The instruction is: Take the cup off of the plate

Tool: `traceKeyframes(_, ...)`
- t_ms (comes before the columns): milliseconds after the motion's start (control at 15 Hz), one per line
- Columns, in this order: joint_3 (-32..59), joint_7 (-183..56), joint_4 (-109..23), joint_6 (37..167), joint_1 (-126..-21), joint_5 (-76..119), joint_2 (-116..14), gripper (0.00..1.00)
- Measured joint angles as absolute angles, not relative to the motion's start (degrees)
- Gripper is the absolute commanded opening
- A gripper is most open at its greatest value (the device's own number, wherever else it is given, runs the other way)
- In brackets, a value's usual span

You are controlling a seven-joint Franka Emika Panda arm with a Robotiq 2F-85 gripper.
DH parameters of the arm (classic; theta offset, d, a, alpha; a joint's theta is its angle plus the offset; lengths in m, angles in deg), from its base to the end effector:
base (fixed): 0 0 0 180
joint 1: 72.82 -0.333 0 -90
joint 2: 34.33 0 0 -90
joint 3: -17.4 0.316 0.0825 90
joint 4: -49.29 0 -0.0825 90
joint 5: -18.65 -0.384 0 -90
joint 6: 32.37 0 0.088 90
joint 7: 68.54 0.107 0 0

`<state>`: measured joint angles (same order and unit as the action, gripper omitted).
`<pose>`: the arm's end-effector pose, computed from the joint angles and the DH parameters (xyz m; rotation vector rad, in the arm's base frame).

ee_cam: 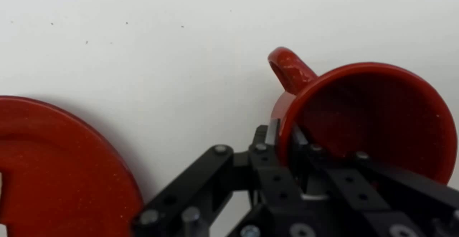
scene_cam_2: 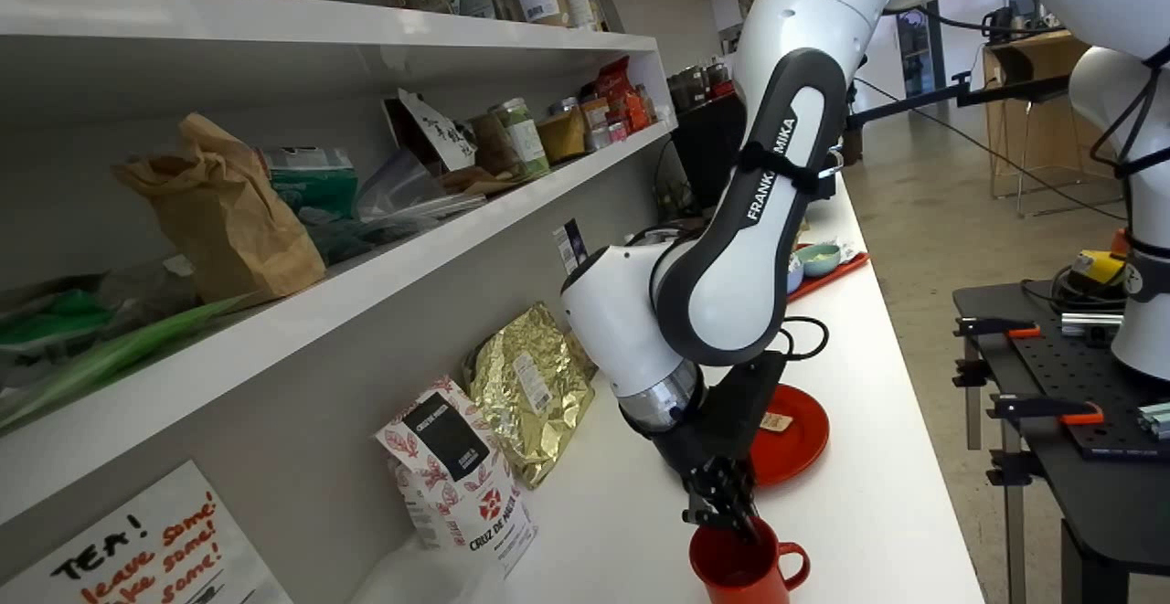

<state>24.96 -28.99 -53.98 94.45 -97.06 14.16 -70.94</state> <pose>0.5341 0.3297 0.1762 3.0800 -0.3189 -0.4089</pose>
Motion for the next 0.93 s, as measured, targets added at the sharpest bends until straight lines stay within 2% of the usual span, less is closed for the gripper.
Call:
traceKeyframes(533, 25.0, -26.9, -53.7, 94.4, -99.0, 14.2, -73.1, 0.02)
traceKeyframes(600, 25.0, -26.8, -53.6, 94.4, -99.3, 14.2, -73.2, 0.32)
traceKeyframes(667, 25.2, -26.8, -53.5, 94.3, -99.4, 14.2, -73.2, 0.34)
traceKeyframes(733, 25.5, -27.3, -53.4, 92.8, -99.4, 14.2, -73.2, 0.15)
traceKeyframes(867, 25.6, -27.3, -53.4, 92.6, -99.4, 14.2, -73.2, 0.3)
traceKeyframes(933, 25.6, -27.3, -53.5, 92.6, -99.4, 14.2, -73.2, 0.34)
